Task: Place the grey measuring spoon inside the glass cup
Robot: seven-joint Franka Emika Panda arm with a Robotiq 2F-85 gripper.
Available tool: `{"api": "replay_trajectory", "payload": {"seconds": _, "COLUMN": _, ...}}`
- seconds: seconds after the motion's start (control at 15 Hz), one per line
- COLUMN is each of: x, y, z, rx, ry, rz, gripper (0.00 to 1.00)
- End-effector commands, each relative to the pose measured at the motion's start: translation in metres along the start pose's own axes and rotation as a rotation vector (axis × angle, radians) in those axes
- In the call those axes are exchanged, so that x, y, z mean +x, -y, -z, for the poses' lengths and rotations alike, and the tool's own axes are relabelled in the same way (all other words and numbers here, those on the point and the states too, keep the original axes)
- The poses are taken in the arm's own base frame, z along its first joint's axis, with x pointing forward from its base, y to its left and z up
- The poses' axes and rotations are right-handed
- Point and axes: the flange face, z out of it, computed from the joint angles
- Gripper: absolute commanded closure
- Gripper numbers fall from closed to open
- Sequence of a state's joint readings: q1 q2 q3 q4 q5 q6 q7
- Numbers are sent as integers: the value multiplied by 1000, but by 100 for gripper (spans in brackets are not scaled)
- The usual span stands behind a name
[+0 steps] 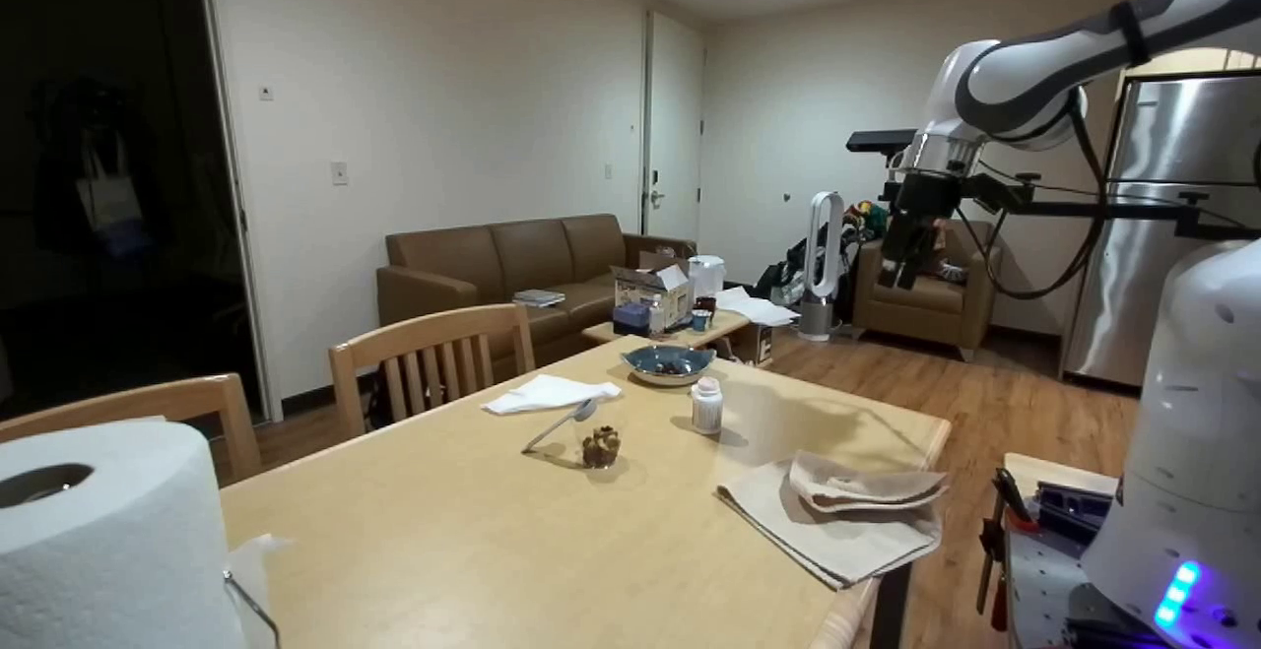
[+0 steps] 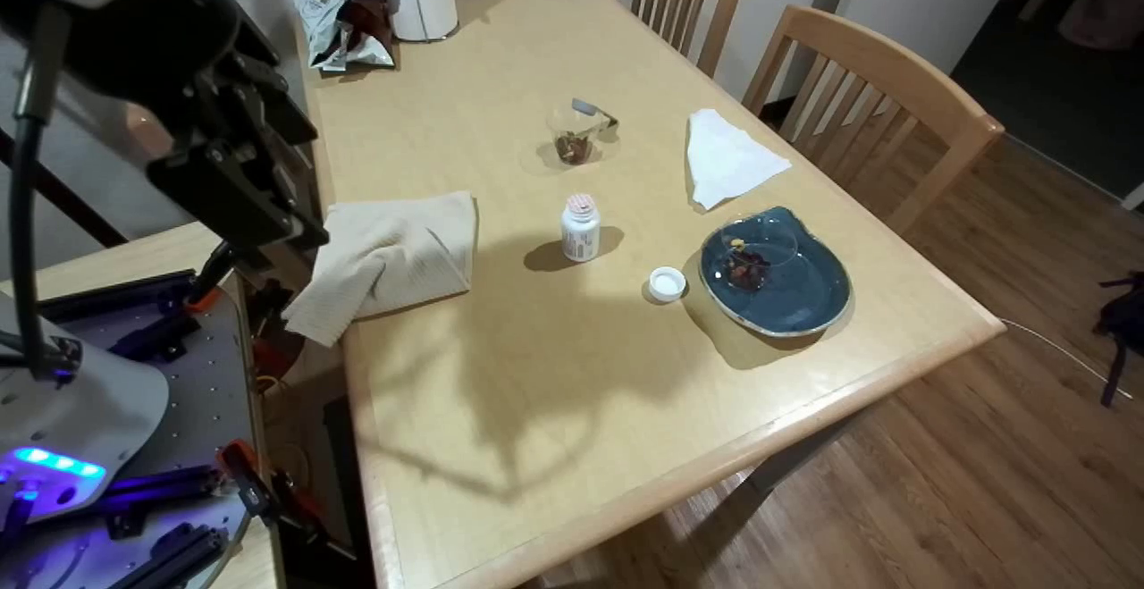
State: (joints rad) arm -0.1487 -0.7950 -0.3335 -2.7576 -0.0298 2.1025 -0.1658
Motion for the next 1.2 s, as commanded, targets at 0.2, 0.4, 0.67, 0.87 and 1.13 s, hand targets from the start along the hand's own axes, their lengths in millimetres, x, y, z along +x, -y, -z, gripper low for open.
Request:
{"api": "replay_trajectory", "payload": {"seconds": 0.2, "x": 11, "y": 7, "z": 0, "rx": 2, "ry": 3, "rz": 12, "gripper": 0}}
{"api": "replay_trajectory", "payload": {"seconds": 0.4, "x": 23, "y": 9, "z": -3, "rx": 19, "ry": 8, "rz": 36, "gripper": 0}}
{"api": "replay_trajectory", "payload": {"seconds": 0.67, "x": 50, "y": 11, "z": -9, "rx": 76, "ry": 43, "rz": 44, "gripper": 0}}
{"api": "replay_trajectory", "payload": {"seconds": 0.87, "x": 77, "y": 13, "z": -17, "rx": 110, "ry": 64, "rz": 58, "gripper": 0}}
{"api": "replay_trajectory", "payload": {"seconds": 1.13, "x": 109, "y": 21, "z": -35, "rx": 85, "ry": 107, "rz": 119, "gripper": 0}}
